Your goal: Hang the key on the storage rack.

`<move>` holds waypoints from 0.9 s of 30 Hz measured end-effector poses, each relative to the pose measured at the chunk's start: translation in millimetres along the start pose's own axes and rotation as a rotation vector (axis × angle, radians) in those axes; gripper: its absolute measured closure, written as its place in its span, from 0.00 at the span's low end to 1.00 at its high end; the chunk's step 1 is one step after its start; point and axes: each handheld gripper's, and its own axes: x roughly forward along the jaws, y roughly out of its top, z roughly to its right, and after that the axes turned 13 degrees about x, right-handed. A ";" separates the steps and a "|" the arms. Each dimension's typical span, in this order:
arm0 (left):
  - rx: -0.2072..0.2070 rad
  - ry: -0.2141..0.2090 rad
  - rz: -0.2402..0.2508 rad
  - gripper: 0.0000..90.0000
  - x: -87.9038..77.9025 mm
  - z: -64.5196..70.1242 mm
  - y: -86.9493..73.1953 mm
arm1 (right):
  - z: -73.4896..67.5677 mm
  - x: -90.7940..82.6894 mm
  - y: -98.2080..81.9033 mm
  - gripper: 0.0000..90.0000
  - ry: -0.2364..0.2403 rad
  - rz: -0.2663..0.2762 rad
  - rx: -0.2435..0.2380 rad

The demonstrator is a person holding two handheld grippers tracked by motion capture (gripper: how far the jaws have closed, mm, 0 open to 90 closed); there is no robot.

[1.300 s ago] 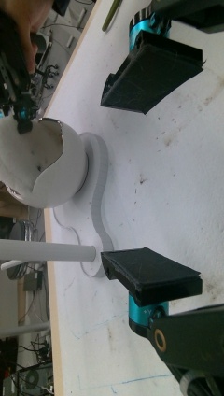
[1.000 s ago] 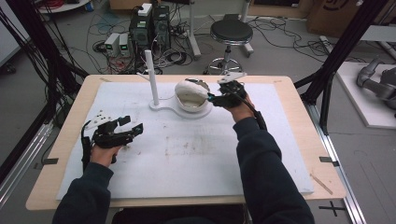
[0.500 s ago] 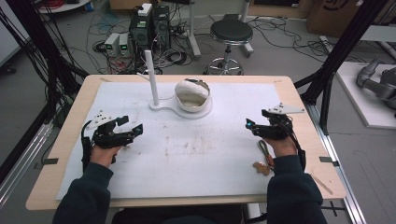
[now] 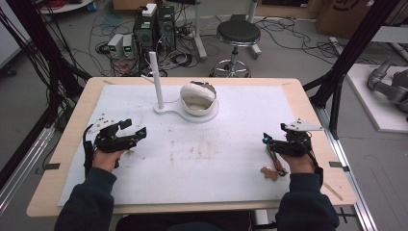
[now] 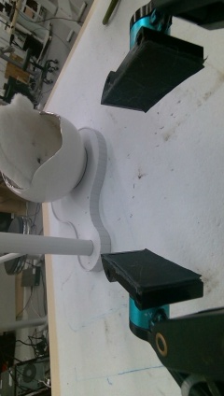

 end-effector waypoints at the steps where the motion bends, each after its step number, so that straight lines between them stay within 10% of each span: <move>1: -0.001 -0.003 0.002 0.23 0.4 -0.4 -0.2 | 0.0 0.0 0.0 0.26 0.000 0.000 0.000; 15: 0.010 0.002 -0.007 0.23 -1.0 2.7 0.3 | 13.5 -0.3 -22.5 0.29 0.023 -0.052 0.006; 27: -0.004 -0.001 -0.017 0.23 1.7 0.3 -3.1 | 22.5 10.1 -32.6 0.46 0.059 -0.261 0.036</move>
